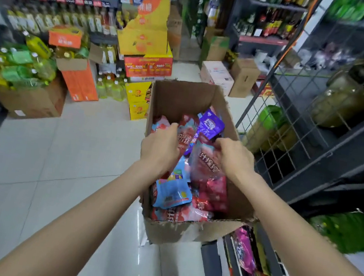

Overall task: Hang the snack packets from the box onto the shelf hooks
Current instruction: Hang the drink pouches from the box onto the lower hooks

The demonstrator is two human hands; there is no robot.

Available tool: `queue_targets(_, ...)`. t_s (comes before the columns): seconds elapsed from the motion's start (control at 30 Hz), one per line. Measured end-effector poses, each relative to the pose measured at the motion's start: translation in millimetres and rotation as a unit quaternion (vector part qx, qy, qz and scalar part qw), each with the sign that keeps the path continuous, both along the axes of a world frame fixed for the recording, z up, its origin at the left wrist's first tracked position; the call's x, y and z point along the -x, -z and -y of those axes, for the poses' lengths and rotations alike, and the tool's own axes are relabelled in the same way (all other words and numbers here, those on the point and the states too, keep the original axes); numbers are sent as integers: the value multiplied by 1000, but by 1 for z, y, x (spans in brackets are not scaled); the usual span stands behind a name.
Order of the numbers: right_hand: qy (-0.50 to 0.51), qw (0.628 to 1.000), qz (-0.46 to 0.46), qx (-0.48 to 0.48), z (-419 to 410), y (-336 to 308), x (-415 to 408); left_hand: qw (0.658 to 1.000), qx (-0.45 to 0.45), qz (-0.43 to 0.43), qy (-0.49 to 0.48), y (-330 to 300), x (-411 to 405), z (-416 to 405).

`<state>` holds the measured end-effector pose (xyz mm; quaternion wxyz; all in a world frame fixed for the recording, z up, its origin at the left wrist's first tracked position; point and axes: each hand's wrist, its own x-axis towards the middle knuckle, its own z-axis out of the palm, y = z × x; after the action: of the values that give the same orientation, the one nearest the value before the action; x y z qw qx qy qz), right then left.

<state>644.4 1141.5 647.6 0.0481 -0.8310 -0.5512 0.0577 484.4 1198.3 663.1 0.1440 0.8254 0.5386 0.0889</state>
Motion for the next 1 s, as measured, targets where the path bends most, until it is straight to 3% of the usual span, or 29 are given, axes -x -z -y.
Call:
queue_targets(0.13, 93, 972, -114, -182, 34, -33, 10, 979, -36, 199, 6, -18, 19, 6)
queue_targets(0.27, 146, 906, -193, -347, 90, -76, 23, 910, 42, 408, 58, -50, 29, 25)
queue_targets(0.37, 174, 857, -233, -426, 150, -112, 41, 857, 105, 484, 145, -75, 25, 65)
queue_targets(0.57, 271, 807, -189, -490, 290, -147, 67, 784, 190, 501, 312, -102, -14, 183)
queue_targets(0.83, 442, 720, -128, -519, 495, -127, 87, 735, 205, 438, 475, -101, -49, 365)
queue_targets(1.0, 481, 703, -97, -515, 600, -119, 91, 726, 206, 433, 492, -101, -59, 466)
